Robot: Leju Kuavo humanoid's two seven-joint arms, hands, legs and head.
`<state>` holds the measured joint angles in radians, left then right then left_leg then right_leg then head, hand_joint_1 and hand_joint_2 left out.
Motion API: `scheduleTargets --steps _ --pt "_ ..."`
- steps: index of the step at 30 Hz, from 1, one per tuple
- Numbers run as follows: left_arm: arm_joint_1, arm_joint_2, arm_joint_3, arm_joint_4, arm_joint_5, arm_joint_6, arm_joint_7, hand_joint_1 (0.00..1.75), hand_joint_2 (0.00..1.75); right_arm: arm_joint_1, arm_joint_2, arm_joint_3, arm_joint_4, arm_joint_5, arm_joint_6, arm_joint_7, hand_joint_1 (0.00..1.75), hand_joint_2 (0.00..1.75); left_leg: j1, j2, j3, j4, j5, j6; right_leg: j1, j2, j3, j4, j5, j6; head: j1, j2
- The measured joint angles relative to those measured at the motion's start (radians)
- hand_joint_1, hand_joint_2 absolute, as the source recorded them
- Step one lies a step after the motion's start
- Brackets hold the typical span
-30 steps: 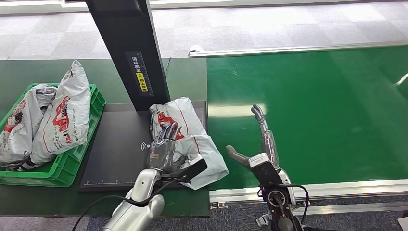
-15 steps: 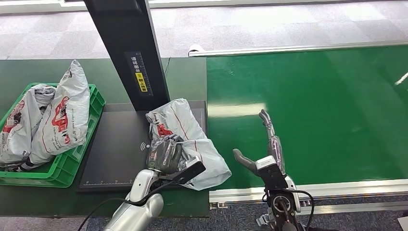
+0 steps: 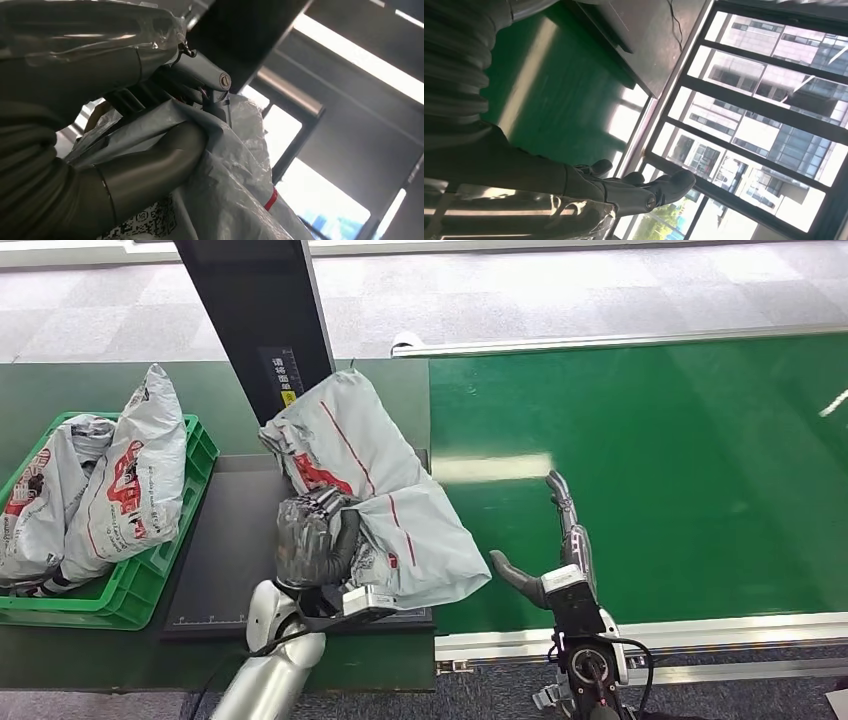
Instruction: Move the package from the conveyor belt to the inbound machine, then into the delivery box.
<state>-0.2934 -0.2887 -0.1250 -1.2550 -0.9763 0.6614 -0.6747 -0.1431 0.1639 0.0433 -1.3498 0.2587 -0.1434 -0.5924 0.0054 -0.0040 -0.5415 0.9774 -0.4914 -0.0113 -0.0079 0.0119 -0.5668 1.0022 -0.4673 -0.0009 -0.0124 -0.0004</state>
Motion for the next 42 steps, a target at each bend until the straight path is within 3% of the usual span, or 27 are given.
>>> scheduleTargets --steps 6,10,20,24,26,28,31,33,37,42 --pt "0.014 -0.011 0.115 -0.309 -0.135 0.000 -0.021 1.75 1.75 0.000 0.000 -0.001 0.013 -0.013 -0.008 -0.025 0.00 1.75 0.001 0.000 0.000 0.000 0.000 0.000 0.001 0.000 0.000 0.000 0.000 0.000 0.000 0.000" --pt "-0.016 0.002 0.206 -0.455 -0.202 0.000 -0.023 1.75 1.75 0.000 -0.004 -0.001 0.020 -0.025 -0.020 -0.032 0.00 1.75 0.001 0.000 0.000 0.000 0.000 0.000 0.001 0.000 0.000 0.000 0.000 0.000 0.000 0.000" --pt "-0.051 0.030 0.313 -0.568 -0.236 0.000 -0.023 1.75 1.75 0.000 -0.010 -0.001 0.025 -0.026 -0.022 -0.036 0.00 1.75 0.000 0.000 0.000 0.000 0.000 0.000 0.000 0.000 -0.001 0.000 0.000 0.000 0.000 0.000" --pt "-0.104 0.044 0.378 -0.544 -0.349 -0.001 -0.002 1.75 1.75 0.001 -0.013 0.001 0.030 -0.026 -0.038 -0.038 0.00 1.75 0.000 -0.001 0.000 0.000 0.000 0.000 0.000 0.000 -0.001 0.000 0.000 0.000 0.000 0.000" --pt "-0.176 0.084 0.441 -0.452 -0.461 -0.002 0.120 1.75 1.75 0.005 -0.016 0.001 0.029 -0.029 -0.049 -0.038 0.00 1.75 0.000 0.000 0.001 0.000 0.001 -0.002 0.000 0.000 -0.001 0.000 0.000 -0.001 0.000 0.000" --pt "-0.264 0.170 0.474 -0.280 -0.548 -0.002 0.375 1.75 1.75 0.017 -0.020 0.001 0.020 -0.031 -0.059 -0.035 0.00 1.75 0.001 0.002 0.001 0.000 0.003 -0.003 0.001 0.001 -0.003 0.001 0.002 -0.003 0.000 0.000" --pt "-0.405 0.320 0.442 0.070 -0.576 -0.026 0.789 1.75 1.75 0.038 -0.027 -0.002 -0.005 -0.024 -0.061 -0.014 0.00 1.75 0.003 0.005 0.000 -0.001 0.005 -0.006 0.003 0.003 -0.005 0.002 0.004 -0.006 0.000 0.000" --pt "-0.479 0.405 0.416 0.280 -0.572 -0.082 0.947 1.75 1.75 0.043 -0.030 -0.004 -0.018 -0.012 -0.051 0.001 0.00 1.75 0.004 0.008 0.000 -0.001 0.006 -0.006 0.004 0.006 -0.005 0.003 0.005 -0.007 0.000 0.000" --pt "-0.561 0.519 0.415 0.551 -0.548 -0.247 1.035 1.75 1.75 0.037 -0.034 -0.013 -0.025 0.004 -0.020 0.020 0.00 1.75 0.004 0.015 -0.001 -0.001 0.005 -0.007 0.004 0.013 -0.007 0.004 0.005 -0.007 0.000 0.000" --pt "-0.609 0.613 0.442 0.738 -0.536 -0.371 1.076 1.75 1.75 0.025 -0.033 -0.018 -0.025 0.017 0.007 0.027 0.00 1.75 0.004 0.013 -0.003 -0.001 0.004 -0.008 0.004 0.012 -0.008 0.003 0.005 -0.007 0.000 0.000"
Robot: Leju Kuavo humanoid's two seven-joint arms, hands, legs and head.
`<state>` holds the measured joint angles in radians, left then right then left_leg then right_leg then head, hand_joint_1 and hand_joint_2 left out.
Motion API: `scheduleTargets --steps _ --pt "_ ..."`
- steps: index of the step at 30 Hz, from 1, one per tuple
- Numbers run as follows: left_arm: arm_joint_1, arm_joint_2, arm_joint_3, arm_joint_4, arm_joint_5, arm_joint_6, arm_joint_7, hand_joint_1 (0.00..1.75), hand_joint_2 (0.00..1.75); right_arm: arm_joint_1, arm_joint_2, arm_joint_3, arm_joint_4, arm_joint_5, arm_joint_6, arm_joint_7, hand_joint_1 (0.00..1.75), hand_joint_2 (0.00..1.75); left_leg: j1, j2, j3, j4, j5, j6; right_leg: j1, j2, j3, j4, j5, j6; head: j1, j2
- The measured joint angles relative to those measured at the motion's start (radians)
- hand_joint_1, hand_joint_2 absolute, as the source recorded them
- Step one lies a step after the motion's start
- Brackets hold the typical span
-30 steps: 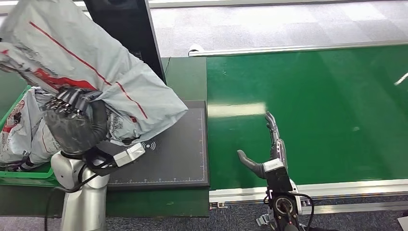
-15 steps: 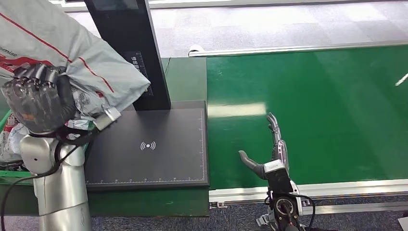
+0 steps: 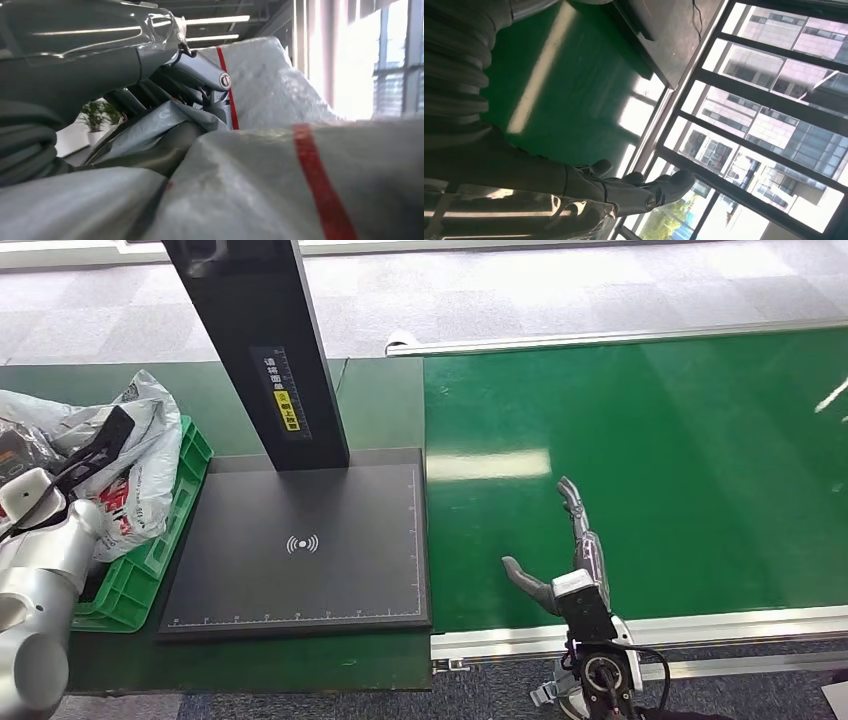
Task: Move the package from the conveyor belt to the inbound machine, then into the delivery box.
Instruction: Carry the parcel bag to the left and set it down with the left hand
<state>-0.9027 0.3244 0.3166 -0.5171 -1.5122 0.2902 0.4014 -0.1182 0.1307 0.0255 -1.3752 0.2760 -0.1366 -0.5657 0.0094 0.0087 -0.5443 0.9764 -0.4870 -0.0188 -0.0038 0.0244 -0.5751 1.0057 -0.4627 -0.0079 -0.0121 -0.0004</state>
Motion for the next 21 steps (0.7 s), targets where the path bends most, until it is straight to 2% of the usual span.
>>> scheduleTargets --steps 3,7,8,10,12,18,21 --pt "-0.022 0.034 0.011 0.063 -0.012 -0.126 0.026 1.75 1.75 -0.004 0.003 -0.001 0.000 0.011 0.014 0.000 0.00 1.75 0.000 -0.001 0.000 0.000 0.000 0.000 0.000 -0.001 0.000 0.000 0.000 0.000 0.000 0.000" --pt "-0.052 0.055 0.035 0.113 0.002 -0.296 0.031 1.75 1.75 -0.006 0.017 -0.003 0.000 0.027 0.027 0.000 0.00 1.75 0.000 -0.001 0.001 0.000 0.000 0.000 0.000 -0.001 0.001 0.000 0.000 0.000 0.000 0.000" --pt "-0.059 0.058 0.045 0.121 0.014 -0.329 0.026 1.69 1.75 -0.006 0.020 -0.003 0.001 0.029 0.029 0.000 0.00 1.75 0.000 -0.001 0.002 0.000 0.000 0.000 0.000 -0.001 0.002 0.000 0.000 0.000 0.000 0.000" --pt "-0.069 0.061 0.064 0.133 0.034 -0.362 0.009 0.83 1.75 -0.007 0.026 -0.004 0.003 0.031 0.030 0.000 0.00 1.75 0.000 -0.001 0.003 -0.001 0.000 0.000 0.000 -0.001 0.002 0.000 0.000 0.000 0.000 0.000" --pt "-0.072 0.060 0.078 0.138 0.046 -0.339 -0.017 0.01 1.75 -0.009 0.029 -0.005 0.003 0.032 0.031 0.002 0.00 1.75 0.000 -0.001 0.004 0.000 0.000 0.000 0.000 -0.001 0.002 0.000 0.000 0.000 0.000 0.000" --pt "-0.061 0.028 0.105 0.139 0.091 -0.098 -0.151 0.00 1.75 -0.009 0.037 -0.020 -0.012 0.042 0.042 0.019 0.00 1.75 0.000 -0.005 0.002 0.000 0.001 -0.001 0.000 -0.006 0.002 0.000 0.000 0.000 0.000 0.000" --pt "-0.047 0.000 0.111 0.119 0.161 0.040 -0.280 0.00 1.75 -0.009 0.039 -0.026 -0.017 0.043 0.043 0.020 0.00 1.75 0.000 -0.006 0.002 0.000 0.001 0.000 0.000 -0.007 0.002 0.000 0.000 0.000 0.000 0.000"
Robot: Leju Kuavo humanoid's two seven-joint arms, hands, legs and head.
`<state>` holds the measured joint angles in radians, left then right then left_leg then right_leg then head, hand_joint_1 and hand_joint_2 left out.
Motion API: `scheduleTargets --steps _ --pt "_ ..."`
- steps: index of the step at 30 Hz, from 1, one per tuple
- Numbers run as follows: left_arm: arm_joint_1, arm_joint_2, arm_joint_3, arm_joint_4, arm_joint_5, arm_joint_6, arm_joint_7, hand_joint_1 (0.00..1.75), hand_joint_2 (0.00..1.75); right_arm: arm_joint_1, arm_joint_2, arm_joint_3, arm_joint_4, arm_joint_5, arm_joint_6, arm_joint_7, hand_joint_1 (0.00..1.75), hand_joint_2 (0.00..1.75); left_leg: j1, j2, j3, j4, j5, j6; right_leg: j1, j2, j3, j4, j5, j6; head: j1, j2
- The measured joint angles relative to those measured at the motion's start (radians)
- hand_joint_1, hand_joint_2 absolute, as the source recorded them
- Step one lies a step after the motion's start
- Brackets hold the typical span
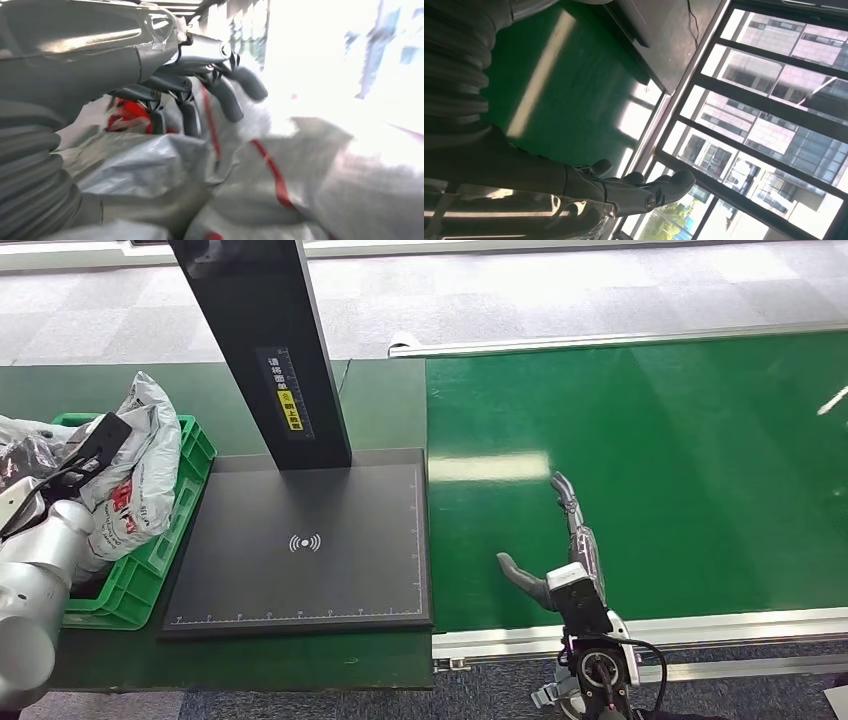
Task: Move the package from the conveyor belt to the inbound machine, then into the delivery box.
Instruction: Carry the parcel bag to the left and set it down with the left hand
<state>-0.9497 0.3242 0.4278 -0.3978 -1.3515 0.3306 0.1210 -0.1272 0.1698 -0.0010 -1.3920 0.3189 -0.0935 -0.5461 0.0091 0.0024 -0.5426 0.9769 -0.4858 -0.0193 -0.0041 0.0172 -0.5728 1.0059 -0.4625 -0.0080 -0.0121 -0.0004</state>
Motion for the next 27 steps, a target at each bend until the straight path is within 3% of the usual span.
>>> scheduleTargets --steps 4,7,12,20,24,27 --pt "0.058 -0.072 -0.020 -0.116 0.211 0.182 -0.221 0.00 1.75 0.000 0.003 -0.005 0.000 -0.006 -0.006 -0.001 0.00 1.75 -0.001 -0.002 -0.001 0.000 0.000 0.000 -0.002 -0.002 0.000 0.000 0.000 0.000 0.000 0.000" --pt "0.147 -0.126 -0.083 -0.280 0.384 0.231 -0.298 0.00 1.75 0.001 0.003 -0.008 0.000 -0.016 -0.021 -0.007 0.00 1.75 -0.002 -0.001 -0.001 0.000 0.000 0.001 -0.002 -0.002 -0.001 0.000 0.000 0.000 0.000 0.000" --pt "0.279 -0.183 -0.213 -0.521 0.453 0.287 -0.304 0.00 1.75 0.010 0.002 -0.012 0.000 -0.027 -0.033 -0.016 0.00 1.75 -0.002 -0.002 -0.004 0.000 0.000 0.001 -0.002 -0.002 -0.002 -0.001 -0.001 0.001 0.000 0.000" --pt "0.364 -0.216 -0.298 -0.687 0.402 0.321 -0.301 0.00 1.75 0.019 0.000 -0.016 0.000 -0.031 -0.039 -0.023 0.00 1.75 -0.002 -0.002 -0.003 0.000 0.000 0.001 -0.002 -0.002 -0.002 -0.001 -0.001 0.001 0.000 0.000" --pt "0.442 -0.254 -0.346 -0.801 0.312 0.324 -0.238 0.00 0.00 0.022 0.000 -0.016 -0.002 -0.033 -0.047 -0.026 0.00 1.75 -0.002 -0.001 -0.004 0.000 -0.001 0.001 -0.002 -0.002 -0.002 -0.001 -0.001 0.001 0.000 0.000" --pt "0.494 -0.274 -0.369 -0.869 0.296 0.325 -0.212 0.00 0.00 0.022 0.000 -0.017 -0.003 -0.033 -0.048 -0.026 0.00 1.75 -0.002 -0.001 -0.004 0.000 -0.001 0.001 -0.002 -0.002 -0.003 -0.001 -0.001 0.001 0.000 0.000"
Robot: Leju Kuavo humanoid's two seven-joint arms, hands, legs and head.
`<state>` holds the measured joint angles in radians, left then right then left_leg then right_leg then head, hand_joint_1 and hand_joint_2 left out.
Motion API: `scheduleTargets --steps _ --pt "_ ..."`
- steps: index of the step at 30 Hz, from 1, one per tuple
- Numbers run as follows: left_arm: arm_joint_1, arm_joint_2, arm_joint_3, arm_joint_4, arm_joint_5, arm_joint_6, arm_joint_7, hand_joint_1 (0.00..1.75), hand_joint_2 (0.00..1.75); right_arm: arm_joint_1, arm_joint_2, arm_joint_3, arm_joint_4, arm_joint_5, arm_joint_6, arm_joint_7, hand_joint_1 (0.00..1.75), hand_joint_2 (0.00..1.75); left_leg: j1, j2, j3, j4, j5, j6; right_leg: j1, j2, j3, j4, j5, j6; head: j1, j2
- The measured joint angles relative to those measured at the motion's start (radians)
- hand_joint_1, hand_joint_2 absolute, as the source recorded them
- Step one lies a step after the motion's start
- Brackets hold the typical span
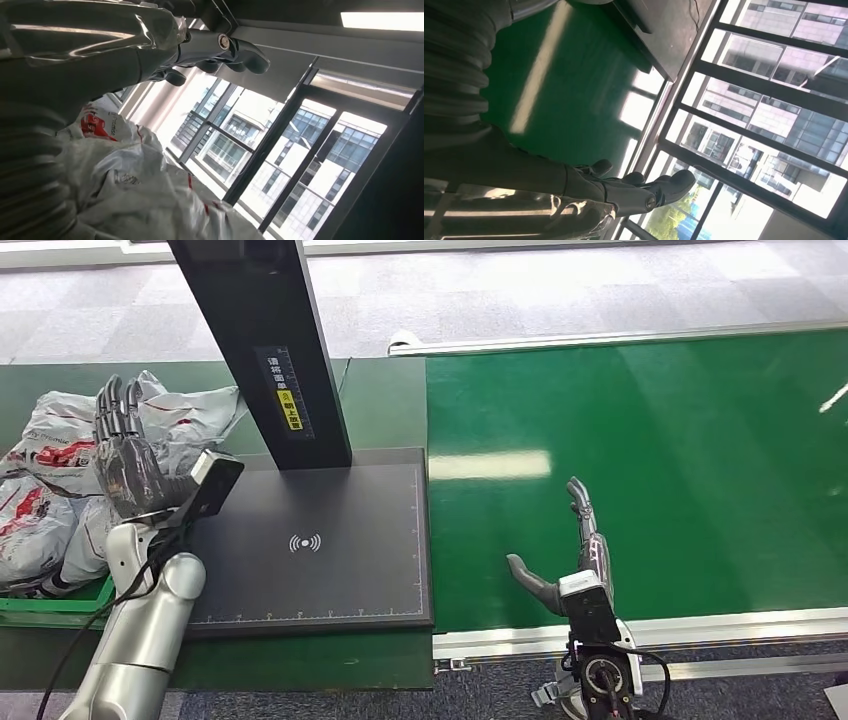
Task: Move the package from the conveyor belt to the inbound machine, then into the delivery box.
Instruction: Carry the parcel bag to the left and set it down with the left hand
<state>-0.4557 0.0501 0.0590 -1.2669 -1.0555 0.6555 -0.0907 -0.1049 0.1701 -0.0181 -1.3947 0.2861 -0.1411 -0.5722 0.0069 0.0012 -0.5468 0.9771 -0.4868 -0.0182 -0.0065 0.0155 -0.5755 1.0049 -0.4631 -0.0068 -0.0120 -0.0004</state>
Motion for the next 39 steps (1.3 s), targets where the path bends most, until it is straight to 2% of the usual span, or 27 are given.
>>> scheduleTargets --steps 4,6,11,15,17,26,29,31,33,35,39 --pt "0.038 -0.010 -0.009 -0.051 0.007 0.001 -0.001 0.00 0.00 0.000 0.000 -0.001 0.000 0.000 0.000 0.000 0.00 1.75 0.000 -0.001 0.000 0.000 0.000 0.000 0.000 0.000 0.000 0.000 0.000 0.000 0.000 0.000" --pt "0.054 -0.016 -0.011 -0.076 0.037 0.003 -0.028 0.00 0.00 0.001 0.000 -0.001 0.000 0.000 0.000 0.000 0.00 1.75 0.000 0.000 0.000 0.000 0.000 0.000 0.000 0.000 0.000 0.000 0.000 0.000 -0.001 0.000" --pt "0.161 -0.064 -0.027 -0.194 0.160 0.005 -0.150 0.00 0.00 0.015 0.000 -0.005 -0.009 0.000 0.002 -0.004 0.00 1.75 0.000 0.000 0.000 0.000 0.000 0.000 0.000 0.000 0.000 0.000 0.000 0.000 0.000 0.000" --pt "0.258 -0.106 -0.087 -0.293 0.308 0.004 -0.289 0.00 0.00 0.017 0.001 -0.005 -0.014 0.001 0.009 -0.011 0.00 1.75 0.000 0.000 -0.001 0.000 -0.001 0.002 0.000 0.000 0.000 -0.001 -0.001 0.001 0.000 0.000" --pt "0.290 -0.120 -0.121 -0.329 0.341 0.004 -0.321 0.00 0.00 0.016 0.001 -0.005 -0.016 0.001 0.012 -0.013 0.00 1.75 0.000 -0.001 -0.001 0.000 -0.002 0.002 -0.001 -0.001 0.000 -0.001 -0.001 0.001 0.000 0.000" --pt "0.335 -0.137 -0.168 -0.395 0.370 0.002 -0.339 0.00 0.00 0.016 0.002 -0.005 -0.017 0.001 0.014 -0.014 0.00 1.75 0.000 -0.001 0.000 0.000 -0.001 0.002 0.000 -0.001 0.000 -0.001 -0.001 0.001 0.000 0.000" --pt "0.348 -0.141 -0.196 -0.408 0.425 -0.024 -0.401 0.00 0.00 0.013 0.002 -0.003 -0.017 0.001 0.017 -0.014 0.00 1.75 0.000 -0.001 -0.001 0.000 -0.001 0.002 0.000 -0.001 0.000 -0.001 -0.001 0.001 0.000 0.000" --pt "0.358 -0.148 -0.229 -0.412 0.483 -0.078 -0.442 0.00 0.00 0.005 0.002 -0.001 -0.017 0.000 0.020 -0.013 0.00 1.75 0.000 -0.001 -0.001 0.000 -0.001 0.002 0.000 -0.001 0.000 -0.001 -0.001 0.001 0.000 0.000" --pt "0.361 -0.156 -0.267 -0.411 0.564 -0.183 -0.457 0.00 0.87 -0.010 0.002 0.003 -0.017 -0.002 0.027 -0.008 0.00 1.75 -0.001 -0.001 -0.001 0.000 -0.001 0.002 -0.001 -0.001 0.000 -0.001 -0.001 0.001 0.000 0.000" --pt "0.360 -0.165 -0.307 -0.399 0.659 -0.340 -0.444 0.00 1.75 -0.030 0.002 0.011 -0.014 -0.006 0.045 0.004 0.00 1.75 -0.001 -0.001 -0.001 0.000 -0.001 0.002 -0.001 -0.001 0.000 -0.001 -0.001 0.002 0.000 0.000" --pt "0.351 -0.192 -0.361 -0.303 0.855 -0.682 -0.378 0.00 1.75 -0.080 0.004 0.040 0.010 -0.053 0.139 0.078 0.00 1.75 -0.002 -0.001 0.000 0.000 -0.001 0.002 -0.002 0.000 0.000 -0.001 0.000 0.002 0.000 0.000"
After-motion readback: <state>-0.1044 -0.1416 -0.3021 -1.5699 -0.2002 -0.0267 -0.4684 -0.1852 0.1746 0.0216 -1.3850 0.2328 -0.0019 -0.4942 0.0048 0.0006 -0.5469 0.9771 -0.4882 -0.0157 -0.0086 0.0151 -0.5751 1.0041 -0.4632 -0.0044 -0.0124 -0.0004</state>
